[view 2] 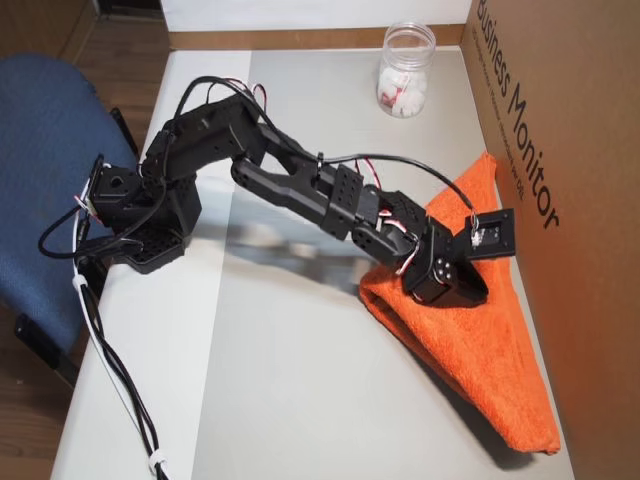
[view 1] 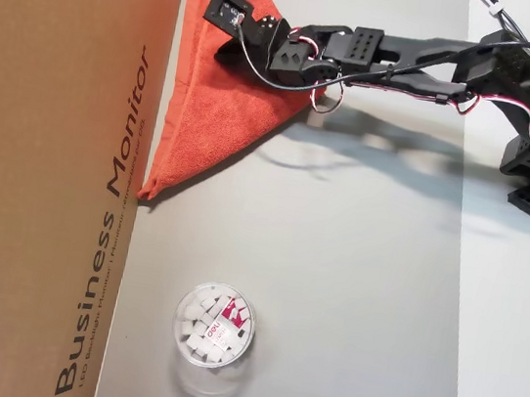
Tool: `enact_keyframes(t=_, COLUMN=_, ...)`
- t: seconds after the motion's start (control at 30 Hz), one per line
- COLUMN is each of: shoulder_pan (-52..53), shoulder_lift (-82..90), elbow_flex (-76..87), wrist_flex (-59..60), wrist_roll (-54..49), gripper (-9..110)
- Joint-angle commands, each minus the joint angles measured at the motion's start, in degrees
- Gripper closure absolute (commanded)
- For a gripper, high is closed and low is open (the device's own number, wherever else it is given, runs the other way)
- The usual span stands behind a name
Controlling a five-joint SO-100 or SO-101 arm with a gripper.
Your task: Fold the blanket.
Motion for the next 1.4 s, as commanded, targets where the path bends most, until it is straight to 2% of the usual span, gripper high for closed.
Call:
enact_keyframes(t=0.0, shoulder_pan=-0.09, shoulder_lift=-0.26, elbow_flex=-1.05, wrist_flex=-4.75, wrist_roll=0.18, gripper=102)
enact_keyframes(t=0.17, shoulder_pan=0.09, shoulder_lift=-1.67, elbow_flex=-1.05, wrist_flex=-5.8, wrist_roll=-1.49, gripper=102)
enact_keyframes(t=0.33, shoulder_pan=0.35, shoulder_lift=-2.02, elbow_flex=2.11, wrist_flex=-14.77, wrist_roll=-7.12, gripper=102)
enact_keyframes(t=0.53, shoulder_pan=-0.26, shoulder_lift=-2.02, elbow_flex=11.25, wrist_flex=-29.97, wrist_roll=-6.15, gripper=102)
enact_keyframes(t=0.67, shoulder_pan=-0.62, shoulder_lift=-1.93, elbow_flex=16.08, wrist_flex=-37.0, wrist_roll=0.0, gripper=102)
enact_keyframes(t=1.17, shoulder_pan=1.58, shoulder_lift=-0.44, elbow_flex=30.32, wrist_flex=-50.54, wrist_roll=2.11, gripper=102)
enact_keyframes(t=1.37, shoulder_pan=1.67, shoulder_lift=5.54, elbow_flex=38.41, wrist_flex=-51.06, wrist_roll=1.93, gripper=102)
